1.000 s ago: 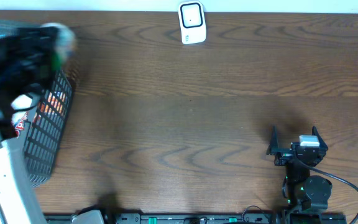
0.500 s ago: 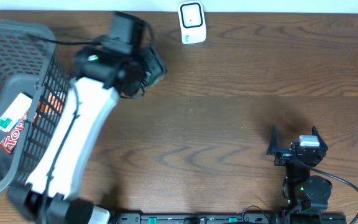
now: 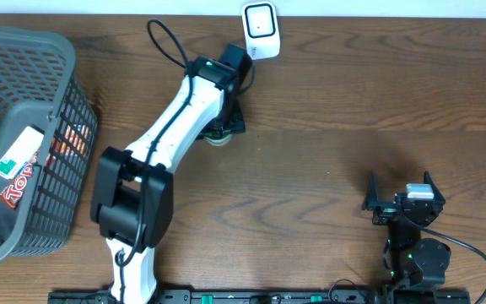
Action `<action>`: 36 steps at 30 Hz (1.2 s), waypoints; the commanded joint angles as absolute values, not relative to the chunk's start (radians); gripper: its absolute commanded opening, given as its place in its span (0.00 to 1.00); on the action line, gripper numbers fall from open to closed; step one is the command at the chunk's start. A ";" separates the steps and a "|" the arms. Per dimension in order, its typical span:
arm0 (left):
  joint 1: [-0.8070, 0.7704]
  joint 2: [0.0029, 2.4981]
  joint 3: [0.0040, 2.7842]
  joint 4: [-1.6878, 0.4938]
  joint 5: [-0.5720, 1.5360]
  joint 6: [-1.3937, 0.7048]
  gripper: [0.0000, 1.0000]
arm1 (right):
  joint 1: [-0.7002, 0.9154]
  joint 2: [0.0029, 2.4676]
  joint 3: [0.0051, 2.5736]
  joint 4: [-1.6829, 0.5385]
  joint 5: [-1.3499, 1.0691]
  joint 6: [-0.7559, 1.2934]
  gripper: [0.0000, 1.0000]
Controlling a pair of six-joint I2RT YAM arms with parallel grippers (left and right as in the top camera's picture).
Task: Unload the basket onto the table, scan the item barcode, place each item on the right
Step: 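Lift the bottle out and carry it toward the white scanner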
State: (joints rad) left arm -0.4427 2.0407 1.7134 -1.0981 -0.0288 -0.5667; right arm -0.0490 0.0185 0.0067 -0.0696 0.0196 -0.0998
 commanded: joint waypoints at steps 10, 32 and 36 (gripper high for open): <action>-0.478 2.052 1.691 -1.164 -0.038 -1.497 0.63 | -0.041 0.016 0.006 -0.072 0.028 -0.113 0.99; -0.578 2.143 1.561 -0.727 0.093 -2.088 0.78 | -0.041 0.016 0.006 -0.072 0.028 -0.113 0.99; -0.579 2.143 1.562 -0.698 0.098 -2.087 0.96 | -0.041 0.016 0.006 -0.072 0.028 -0.113 0.99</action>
State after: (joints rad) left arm -0.5797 2.1162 1.5665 -0.6930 0.0834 -2.0239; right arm -0.0490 0.0185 0.0067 -0.0692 0.0196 -0.0998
